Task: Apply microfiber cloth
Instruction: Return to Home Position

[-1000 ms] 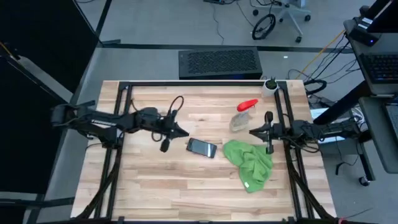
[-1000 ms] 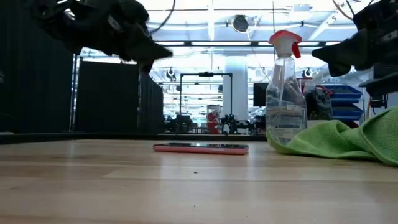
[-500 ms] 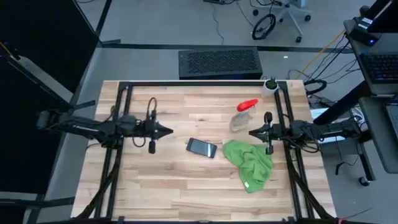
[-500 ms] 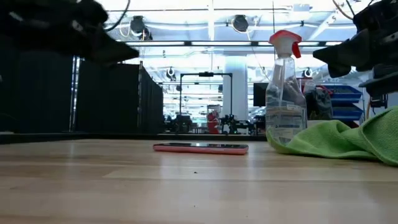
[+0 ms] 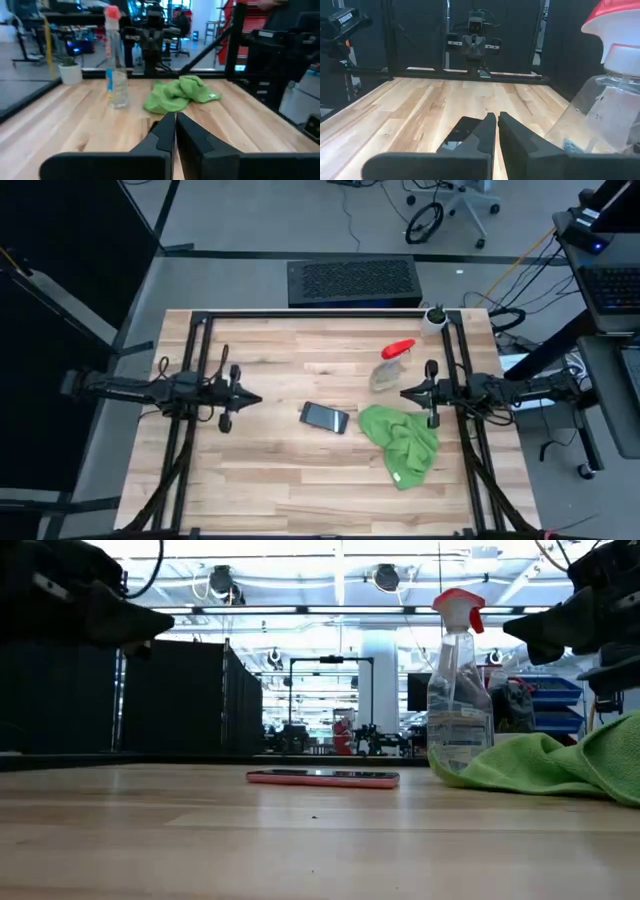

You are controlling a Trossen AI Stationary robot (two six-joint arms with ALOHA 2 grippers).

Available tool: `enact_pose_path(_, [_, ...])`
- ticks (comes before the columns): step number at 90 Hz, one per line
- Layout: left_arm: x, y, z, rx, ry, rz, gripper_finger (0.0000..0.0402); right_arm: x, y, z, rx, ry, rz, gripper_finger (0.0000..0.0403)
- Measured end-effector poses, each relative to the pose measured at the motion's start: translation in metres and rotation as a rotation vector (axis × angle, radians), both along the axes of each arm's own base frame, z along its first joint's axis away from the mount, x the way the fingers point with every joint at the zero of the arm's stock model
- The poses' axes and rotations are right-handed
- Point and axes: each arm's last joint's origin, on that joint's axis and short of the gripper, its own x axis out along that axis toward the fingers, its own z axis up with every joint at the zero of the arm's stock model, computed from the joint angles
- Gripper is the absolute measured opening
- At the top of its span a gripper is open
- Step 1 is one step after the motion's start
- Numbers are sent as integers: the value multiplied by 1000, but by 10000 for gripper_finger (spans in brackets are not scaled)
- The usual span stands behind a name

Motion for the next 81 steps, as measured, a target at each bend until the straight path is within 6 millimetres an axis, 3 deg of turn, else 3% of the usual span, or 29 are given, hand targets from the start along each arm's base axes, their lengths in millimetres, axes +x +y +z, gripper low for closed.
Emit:
enact_pose_path(34, [-24,1,2,-8,-54,26,1,0,0,0,0,0,0,6])
enact_pose_path(81, [-23,4,0,-7,-22,80,1,0,0,0,0,2,0,6])
